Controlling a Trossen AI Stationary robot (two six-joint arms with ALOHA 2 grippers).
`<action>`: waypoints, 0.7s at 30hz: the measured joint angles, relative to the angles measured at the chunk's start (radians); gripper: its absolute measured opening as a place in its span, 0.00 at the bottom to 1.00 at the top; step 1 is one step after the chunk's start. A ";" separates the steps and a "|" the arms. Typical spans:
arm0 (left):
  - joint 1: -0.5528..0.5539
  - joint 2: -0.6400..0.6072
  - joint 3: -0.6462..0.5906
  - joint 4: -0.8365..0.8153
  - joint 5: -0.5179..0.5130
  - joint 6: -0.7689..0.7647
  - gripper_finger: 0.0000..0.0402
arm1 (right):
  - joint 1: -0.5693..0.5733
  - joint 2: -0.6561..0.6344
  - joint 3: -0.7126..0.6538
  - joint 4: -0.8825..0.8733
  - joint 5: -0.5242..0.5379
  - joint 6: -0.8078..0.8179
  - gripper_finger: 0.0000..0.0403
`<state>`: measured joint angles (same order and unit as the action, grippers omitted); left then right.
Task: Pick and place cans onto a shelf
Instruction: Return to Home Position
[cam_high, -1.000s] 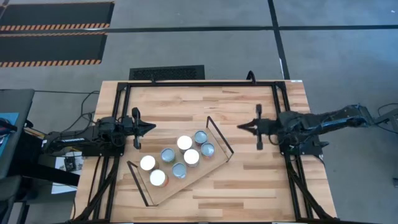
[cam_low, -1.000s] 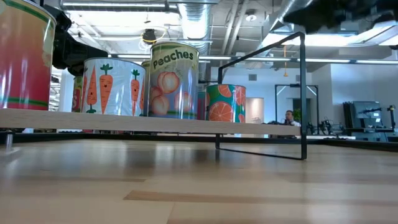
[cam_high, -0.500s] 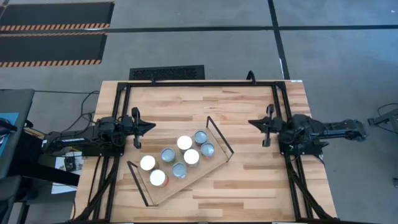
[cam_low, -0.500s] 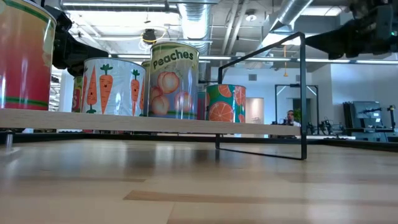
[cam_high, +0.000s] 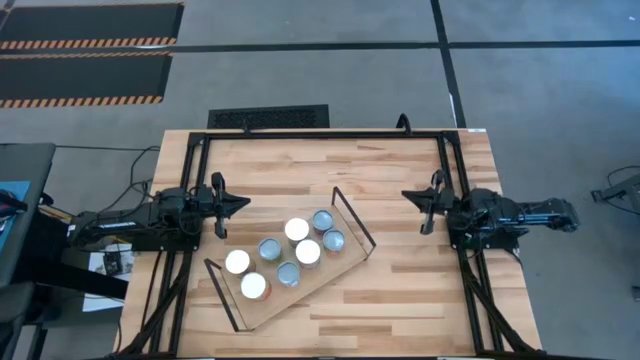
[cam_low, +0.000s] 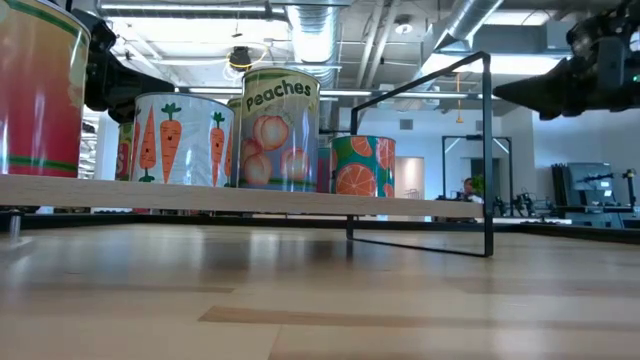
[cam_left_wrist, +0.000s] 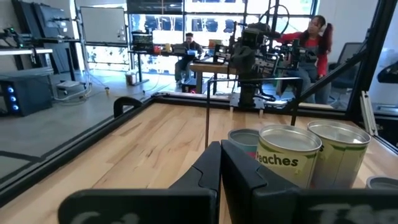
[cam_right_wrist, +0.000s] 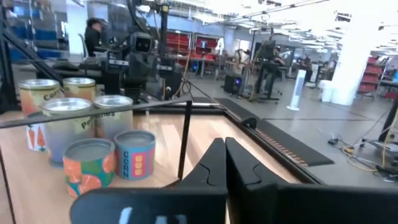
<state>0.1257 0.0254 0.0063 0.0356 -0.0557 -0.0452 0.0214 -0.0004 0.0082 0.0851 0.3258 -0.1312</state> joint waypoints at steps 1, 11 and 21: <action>0.000 0.000 0.000 0.000 -0.002 0.000 0.00 | -0.006 0.002 0.000 -0.005 -0.001 0.002 0.01; 0.000 -0.007 0.000 -0.002 0.003 0.016 0.00 | -0.136 0.010 -0.001 -0.036 -0.114 0.012 0.02; 0.000 -0.007 0.000 -0.008 0.041 0.001 0.00 | -0.428 0.014 -0.002 -0.065 -0.362 0.077 0.01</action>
<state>0.1257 0.0186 0.0063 0.0280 -0.0147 -0.0437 -0.4063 0.0141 0.0067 0.0198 -0.0366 -0.0546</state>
